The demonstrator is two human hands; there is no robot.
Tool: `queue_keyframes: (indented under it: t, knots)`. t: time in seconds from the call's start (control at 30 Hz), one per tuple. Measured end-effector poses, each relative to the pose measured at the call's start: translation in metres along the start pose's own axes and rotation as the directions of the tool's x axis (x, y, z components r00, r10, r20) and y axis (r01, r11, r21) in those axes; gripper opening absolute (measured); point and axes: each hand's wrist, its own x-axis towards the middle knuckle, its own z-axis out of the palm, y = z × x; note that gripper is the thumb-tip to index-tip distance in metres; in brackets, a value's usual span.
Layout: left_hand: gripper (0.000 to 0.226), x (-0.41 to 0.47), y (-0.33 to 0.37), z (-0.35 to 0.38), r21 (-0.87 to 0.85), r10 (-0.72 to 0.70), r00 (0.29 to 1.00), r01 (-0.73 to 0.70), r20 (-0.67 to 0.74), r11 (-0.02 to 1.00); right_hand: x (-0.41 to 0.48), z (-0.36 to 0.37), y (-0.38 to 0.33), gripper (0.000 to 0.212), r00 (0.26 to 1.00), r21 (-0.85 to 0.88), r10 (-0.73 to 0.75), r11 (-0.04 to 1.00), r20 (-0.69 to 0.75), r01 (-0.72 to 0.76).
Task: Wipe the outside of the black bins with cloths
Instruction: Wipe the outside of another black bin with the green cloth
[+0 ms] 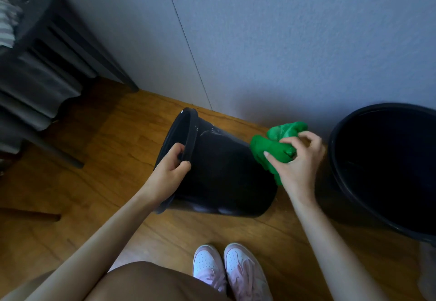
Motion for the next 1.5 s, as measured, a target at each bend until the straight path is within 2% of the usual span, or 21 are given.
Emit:
queue_keyframes:
  t: [0.07,0.27,0.4,0.5,0.6,0.77,0.9,1.07,1.17,1.2,1.3,1.4,1.5]
  knots:
    - [0.02,0.001,-0.002,0.0,0.026,0.003,1.0,-0.003,0.023,1.0,-0.013,0.013,-0.007,0.029,0.999,-0.026,-0.028,0.999,-0.021,0.028]
    - [0.026,0.002,0.001,0.0,0.015,-0.019,1.0,0.019,0.009,1.0,-0.048,0.043,-0.013,0.037,0.981,0.078,-0.024,0.997,0.192,0.009]
    - [0.036,0.004,0.001,0.0,-0.079,-0.051,0.999,0.051,0.01,0.996,-0.055,0.039,-0.017,0.048,0.96,0.166,-0.043,0.986,0.277,-0.003]
    - [0.037,0.007,0.002,0.001,-0.125,-0.053,0.999,0.054,0.01,0.991,-0.053,0.039,-0.01,0.075,0.94,0.119,0.026,0.99,0.341,-0.07]
    - [0.043,0.017,0.002,0.006,-0.099,-0.092,0.996,0.093,0.006,0.991,-0.05,0.039,-0.01,0.078,0.879,0.02,0.095,0.993,0.468,-0.118]
    - [0.024,0.014,0.004,0.016,-0.044,-0.021,0.998,0.019,-0.06,0.999,-0.058,0.035,-0.035,0.077,0.901,0.087,-0.06,0.996,0.431,0.024]
    - [0.026,0.011,0.005,0.021,-0.028,-0.018,1.0,0.017,-0.021,0.999,-0.059,0.042,-0.073,0.068,0.879,0.158,-0.261,0.964,0.398,0.215]
    - [0.022,0.01,-0.002,0.014,0.029,-0.012,1.0,0.011,0.019,1.0,-0.042,0.043,-0.072,0.059,0.893,0.121,-0.213,0.976,0.397,0.178]
    - [0.047,0.011,-0.009,0.012,0.082,0.017,0.996,-0.024,0.085,0.996,-0.013,0.049,-0.06,0.051,0.903,0.038,-0.066,0.998,0.424,0.055]
    - [0.047,0.012,-0.011,0.011,0.077,0.02,0.995,-0.028,0.096,0.997,-0.003,0.052,-0.053,0.049,0.898,0.004,-0.016,1.0,0.441,0.016]
    - [0.032,0.011,-0.009,0.011,0.064,0.019,0.995,-0.025,0.099,0.998,0.013,0.057,-0.031,0.046,0.876,-0.049,0.086,0.996,0.474,-0.071]
    - [0.025,0.012,-0.004,0.014,0.051,0.031,0.994,-0.037,0.101,0.998,-0.001,0.047,-0.028,0.048,0.904,0.07,0.054,0.993,0.424,-0.092]
    - [0.031,0.013,-0.003,0.019,0.027,0.025,0.996,-0.028,0.081,0.999,-0.03,0.036,-0.052,0.049,0.942,0.301,-0.11,0.954,0.316,0.011]
